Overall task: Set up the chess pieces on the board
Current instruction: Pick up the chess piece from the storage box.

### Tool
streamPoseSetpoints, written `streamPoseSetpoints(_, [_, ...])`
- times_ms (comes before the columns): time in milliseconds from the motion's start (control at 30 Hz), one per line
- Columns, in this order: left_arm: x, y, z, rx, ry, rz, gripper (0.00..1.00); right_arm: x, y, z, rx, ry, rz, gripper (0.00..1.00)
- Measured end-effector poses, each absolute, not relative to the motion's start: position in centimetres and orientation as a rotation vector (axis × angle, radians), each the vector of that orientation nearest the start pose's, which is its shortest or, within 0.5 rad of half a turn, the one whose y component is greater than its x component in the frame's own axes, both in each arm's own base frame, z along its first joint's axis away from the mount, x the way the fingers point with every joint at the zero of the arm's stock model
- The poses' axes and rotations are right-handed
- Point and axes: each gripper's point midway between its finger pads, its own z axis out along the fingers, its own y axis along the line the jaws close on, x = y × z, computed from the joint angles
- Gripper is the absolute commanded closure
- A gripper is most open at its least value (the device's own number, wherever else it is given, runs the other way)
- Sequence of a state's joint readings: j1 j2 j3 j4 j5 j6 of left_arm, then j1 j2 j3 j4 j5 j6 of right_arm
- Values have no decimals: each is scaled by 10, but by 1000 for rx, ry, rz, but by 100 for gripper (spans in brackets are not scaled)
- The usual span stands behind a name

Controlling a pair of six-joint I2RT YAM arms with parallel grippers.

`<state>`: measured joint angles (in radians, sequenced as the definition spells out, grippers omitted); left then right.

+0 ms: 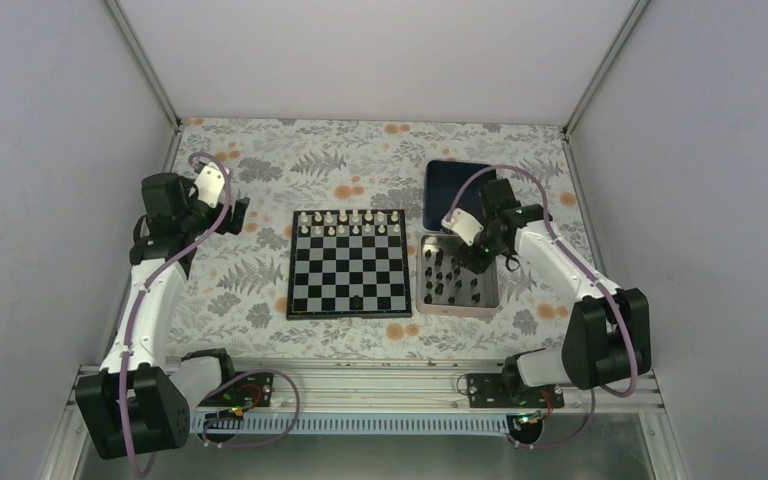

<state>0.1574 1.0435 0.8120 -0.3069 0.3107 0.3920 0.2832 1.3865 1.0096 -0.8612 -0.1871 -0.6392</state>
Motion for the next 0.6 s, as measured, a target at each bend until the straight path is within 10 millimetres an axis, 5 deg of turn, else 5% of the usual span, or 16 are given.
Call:
streamPoseSetpoints(200, [350,0,218,430,2043,-16,0,270,98,80,-1246,2537,160,62])
streamPoseSetpoints(600, [350,0,218,430,2043,-14,0,294,98,52,-1203,2563,159,63])
